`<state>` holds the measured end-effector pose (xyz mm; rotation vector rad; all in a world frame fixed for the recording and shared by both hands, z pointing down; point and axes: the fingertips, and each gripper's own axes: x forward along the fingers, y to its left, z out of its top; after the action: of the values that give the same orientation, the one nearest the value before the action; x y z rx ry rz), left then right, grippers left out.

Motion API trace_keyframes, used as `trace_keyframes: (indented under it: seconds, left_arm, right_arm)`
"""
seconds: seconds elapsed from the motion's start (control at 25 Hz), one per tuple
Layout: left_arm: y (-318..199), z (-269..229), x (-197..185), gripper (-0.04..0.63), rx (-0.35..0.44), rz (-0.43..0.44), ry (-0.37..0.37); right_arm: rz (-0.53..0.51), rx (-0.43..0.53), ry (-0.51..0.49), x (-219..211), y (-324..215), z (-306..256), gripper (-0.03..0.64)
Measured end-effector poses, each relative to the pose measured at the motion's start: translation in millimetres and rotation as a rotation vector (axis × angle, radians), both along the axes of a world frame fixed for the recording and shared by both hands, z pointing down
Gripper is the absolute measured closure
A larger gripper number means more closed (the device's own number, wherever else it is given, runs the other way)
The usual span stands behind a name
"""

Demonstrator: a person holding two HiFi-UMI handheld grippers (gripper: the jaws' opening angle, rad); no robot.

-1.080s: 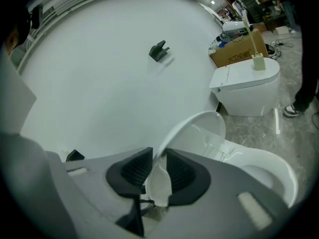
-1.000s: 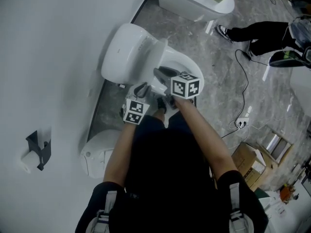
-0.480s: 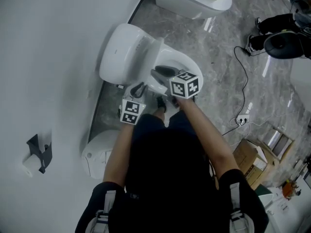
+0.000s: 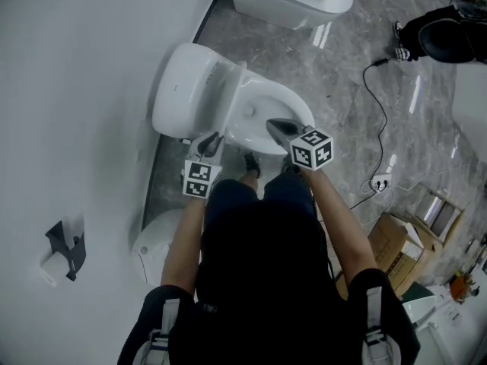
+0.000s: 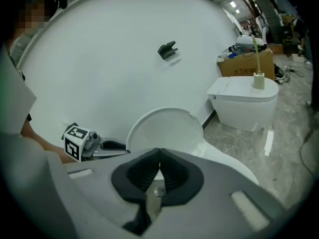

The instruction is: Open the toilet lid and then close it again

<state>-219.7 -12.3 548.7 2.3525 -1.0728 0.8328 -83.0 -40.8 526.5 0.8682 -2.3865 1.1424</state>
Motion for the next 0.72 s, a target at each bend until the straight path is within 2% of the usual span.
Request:
trace_keyframes:
  seconds: [0.4, 0.72]
  left_arm:
    - [-2.4, 5.3, -14.5, 0.521, -0.002, -0.030, -0.016]
    - [-10.8, -0.3, -27.2, 0.526, -0.006, -0.077, -0.012]
  right_arm:
    - [0.035, -0.080, 0.105, 54.3, 55.6, 31.3, 0.615]
    - [0.060, -0.095, 0.132, 77.2, 64.8, 33.8, 0.615]
